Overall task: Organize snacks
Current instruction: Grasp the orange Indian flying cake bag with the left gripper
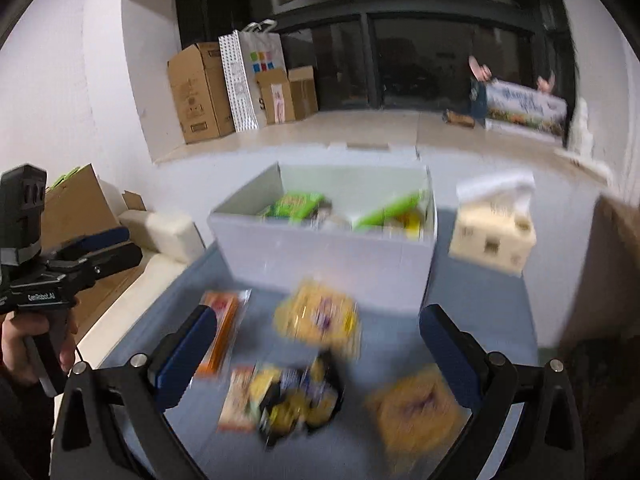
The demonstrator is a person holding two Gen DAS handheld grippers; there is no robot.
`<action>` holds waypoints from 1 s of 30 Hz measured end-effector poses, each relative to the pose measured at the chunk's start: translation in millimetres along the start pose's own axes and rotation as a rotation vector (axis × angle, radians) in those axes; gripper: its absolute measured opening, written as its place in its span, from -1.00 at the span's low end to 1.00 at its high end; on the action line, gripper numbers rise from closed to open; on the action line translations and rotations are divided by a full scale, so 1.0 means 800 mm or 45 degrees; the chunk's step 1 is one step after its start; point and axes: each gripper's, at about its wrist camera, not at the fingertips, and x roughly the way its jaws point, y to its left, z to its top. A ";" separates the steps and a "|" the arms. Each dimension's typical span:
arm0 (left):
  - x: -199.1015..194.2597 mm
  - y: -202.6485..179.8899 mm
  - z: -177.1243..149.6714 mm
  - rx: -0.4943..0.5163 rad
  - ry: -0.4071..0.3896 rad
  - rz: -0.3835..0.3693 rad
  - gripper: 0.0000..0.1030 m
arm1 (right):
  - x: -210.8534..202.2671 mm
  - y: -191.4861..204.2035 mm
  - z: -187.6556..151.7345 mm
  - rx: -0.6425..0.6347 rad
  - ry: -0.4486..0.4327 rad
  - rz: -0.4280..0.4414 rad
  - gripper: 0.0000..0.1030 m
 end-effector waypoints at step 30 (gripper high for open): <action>0.186 -0.010 -0.057 -0.087 0.396 0.405 0.97 | -0.052 -0.032 -0.048 0.148 -0.096 -0.104 1.00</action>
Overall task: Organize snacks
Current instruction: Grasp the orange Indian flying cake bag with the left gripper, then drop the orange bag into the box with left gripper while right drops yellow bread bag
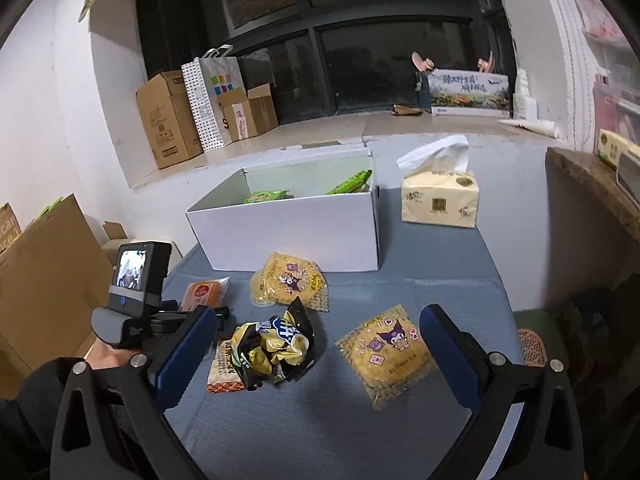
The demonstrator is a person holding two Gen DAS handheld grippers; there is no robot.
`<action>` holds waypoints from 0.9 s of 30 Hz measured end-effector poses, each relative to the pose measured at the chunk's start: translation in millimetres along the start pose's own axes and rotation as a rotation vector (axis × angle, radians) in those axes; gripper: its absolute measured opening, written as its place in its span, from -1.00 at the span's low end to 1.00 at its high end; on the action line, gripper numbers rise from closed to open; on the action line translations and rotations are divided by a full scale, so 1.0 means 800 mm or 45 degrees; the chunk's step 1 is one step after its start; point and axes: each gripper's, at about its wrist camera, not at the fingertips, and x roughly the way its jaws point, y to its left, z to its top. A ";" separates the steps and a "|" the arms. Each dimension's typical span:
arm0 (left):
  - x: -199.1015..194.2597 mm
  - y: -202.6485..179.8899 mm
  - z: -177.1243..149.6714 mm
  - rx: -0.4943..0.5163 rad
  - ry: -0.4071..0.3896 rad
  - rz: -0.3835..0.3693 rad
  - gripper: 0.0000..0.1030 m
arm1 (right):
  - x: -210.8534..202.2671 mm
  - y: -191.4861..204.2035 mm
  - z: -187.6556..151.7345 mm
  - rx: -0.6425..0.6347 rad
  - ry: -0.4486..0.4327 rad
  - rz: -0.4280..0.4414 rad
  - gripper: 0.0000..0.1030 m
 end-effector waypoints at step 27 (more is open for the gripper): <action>-0.176 0.087 -0.032 0.058 -0.354 -0.439 0.22 | 0.276 0.029 0.058 0.105 0.553 0.161 1.00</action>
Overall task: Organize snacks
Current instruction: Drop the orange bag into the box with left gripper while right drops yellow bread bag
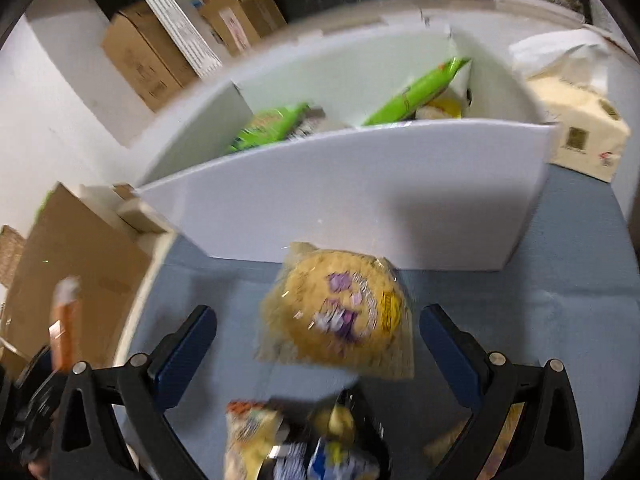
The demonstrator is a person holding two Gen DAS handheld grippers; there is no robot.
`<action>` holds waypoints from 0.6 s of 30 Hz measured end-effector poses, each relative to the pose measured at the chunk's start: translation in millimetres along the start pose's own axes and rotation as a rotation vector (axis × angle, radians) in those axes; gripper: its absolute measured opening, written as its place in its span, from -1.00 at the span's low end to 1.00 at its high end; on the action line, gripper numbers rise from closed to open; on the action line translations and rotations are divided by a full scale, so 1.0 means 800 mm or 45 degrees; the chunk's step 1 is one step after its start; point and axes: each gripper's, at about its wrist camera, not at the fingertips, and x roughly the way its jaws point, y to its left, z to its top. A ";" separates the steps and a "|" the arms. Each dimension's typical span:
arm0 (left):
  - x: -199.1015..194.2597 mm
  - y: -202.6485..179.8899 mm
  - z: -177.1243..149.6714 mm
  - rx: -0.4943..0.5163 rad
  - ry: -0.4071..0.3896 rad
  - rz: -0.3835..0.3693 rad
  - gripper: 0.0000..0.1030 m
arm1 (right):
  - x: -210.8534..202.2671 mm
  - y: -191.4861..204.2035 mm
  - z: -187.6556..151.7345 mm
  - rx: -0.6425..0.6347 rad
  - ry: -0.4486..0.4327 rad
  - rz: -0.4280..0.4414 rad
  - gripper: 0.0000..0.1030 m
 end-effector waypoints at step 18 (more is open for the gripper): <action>-0.003 -0.016 0.004 0.023 -0.025 -0.036 0.22 | -0.091 -0.008 -0.065 0.043 -0.214 0.096 0.59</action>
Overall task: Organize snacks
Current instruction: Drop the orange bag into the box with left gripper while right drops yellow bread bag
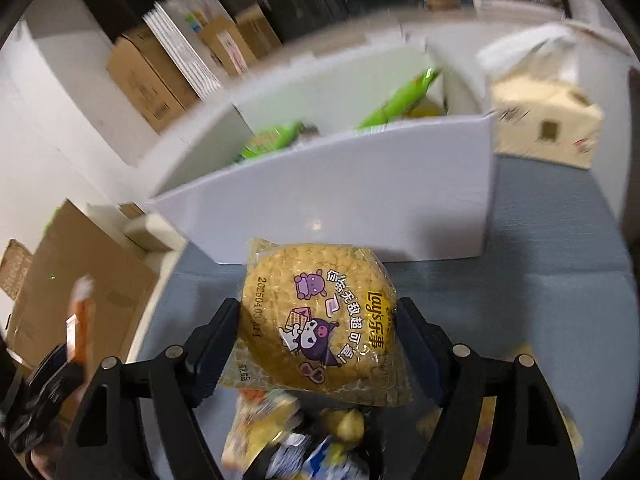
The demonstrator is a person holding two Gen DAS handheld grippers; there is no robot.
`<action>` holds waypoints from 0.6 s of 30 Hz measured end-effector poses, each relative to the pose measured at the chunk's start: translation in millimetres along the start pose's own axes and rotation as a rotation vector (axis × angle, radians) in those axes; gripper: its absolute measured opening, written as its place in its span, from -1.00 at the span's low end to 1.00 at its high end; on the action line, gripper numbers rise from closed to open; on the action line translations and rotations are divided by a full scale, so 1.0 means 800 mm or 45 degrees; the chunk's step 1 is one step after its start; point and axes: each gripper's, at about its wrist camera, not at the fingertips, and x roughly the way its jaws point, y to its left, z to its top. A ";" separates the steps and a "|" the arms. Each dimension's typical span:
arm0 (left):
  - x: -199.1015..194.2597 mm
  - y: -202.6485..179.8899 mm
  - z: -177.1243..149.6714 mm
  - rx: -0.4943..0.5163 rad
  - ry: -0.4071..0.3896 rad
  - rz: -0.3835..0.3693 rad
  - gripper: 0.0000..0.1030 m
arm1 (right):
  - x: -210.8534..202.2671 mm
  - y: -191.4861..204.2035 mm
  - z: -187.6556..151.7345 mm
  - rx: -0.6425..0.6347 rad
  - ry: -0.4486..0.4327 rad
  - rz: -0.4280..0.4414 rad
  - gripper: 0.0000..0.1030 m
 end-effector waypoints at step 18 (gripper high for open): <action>0.095 -0.046 0.215 0.192 -0.119 -0.053 0.22 | -0.104 0.029 0.133 -0.159 -0.403 -0.076 0.59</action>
